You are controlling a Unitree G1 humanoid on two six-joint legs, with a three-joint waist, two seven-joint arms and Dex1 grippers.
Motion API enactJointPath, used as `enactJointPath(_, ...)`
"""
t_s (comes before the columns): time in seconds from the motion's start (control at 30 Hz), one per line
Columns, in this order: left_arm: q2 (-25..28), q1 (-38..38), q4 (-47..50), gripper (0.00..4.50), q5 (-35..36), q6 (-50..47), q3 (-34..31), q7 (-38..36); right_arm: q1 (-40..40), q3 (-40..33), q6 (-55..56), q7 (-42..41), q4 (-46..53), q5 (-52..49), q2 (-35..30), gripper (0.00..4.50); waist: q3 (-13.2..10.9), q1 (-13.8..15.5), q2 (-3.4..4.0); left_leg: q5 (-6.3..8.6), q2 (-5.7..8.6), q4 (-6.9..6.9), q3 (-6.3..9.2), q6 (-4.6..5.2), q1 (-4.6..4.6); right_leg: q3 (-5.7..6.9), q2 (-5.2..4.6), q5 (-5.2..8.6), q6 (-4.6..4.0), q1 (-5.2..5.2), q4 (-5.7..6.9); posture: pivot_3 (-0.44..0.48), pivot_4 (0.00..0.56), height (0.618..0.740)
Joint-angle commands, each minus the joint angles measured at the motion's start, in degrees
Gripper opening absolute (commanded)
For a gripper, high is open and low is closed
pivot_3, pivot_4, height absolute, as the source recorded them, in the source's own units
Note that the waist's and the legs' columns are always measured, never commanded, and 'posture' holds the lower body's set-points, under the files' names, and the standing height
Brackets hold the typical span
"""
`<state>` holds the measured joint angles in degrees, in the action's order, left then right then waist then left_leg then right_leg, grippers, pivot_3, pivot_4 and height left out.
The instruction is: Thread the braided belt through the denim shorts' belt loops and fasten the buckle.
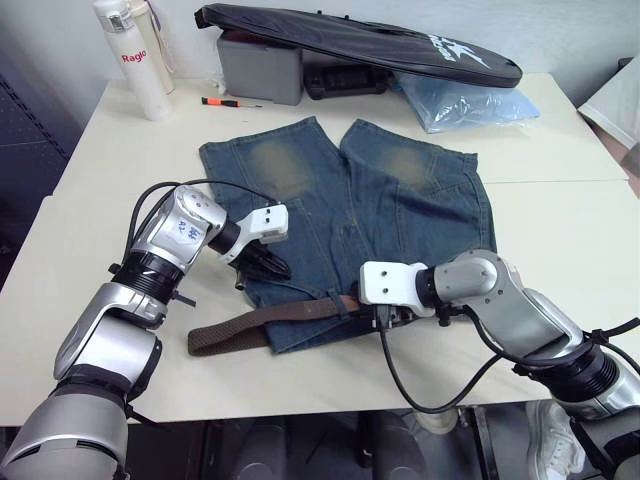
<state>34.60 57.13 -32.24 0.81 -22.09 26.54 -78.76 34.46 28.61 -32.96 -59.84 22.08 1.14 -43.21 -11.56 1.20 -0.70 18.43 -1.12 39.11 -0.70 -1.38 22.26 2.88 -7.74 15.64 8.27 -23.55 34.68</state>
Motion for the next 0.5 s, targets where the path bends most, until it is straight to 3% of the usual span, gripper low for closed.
enactJointPath(0.03,0.3,-1.6,-1.1,0.0,-3.2,-0.5,0.8,0.4,0.1,-0.2,1.4,-0.1,0.4,1.0,0.6,0.01,0.0,0.0,0.0,0.0,0.0,0.0,0.0,0.0,0.0,0.0,0.0,0.0,0.0,0.0,0.01,0.0,0.15,0.74)
enactJointPath(0.5,-0.3,-2.2,-1.3,0.0,-4.6,0.8,1.0,0.4,4.5,-2.6,7.3,-3.4,0.7,2.5,-1.8,0.01,0.0,0.0,0.0,-0.01,0.0,0.03,0.0,-0.02,-0.04,-0.01,0.0,0.0,0.0,0.0,0.09,0.0,0.15,0.74)
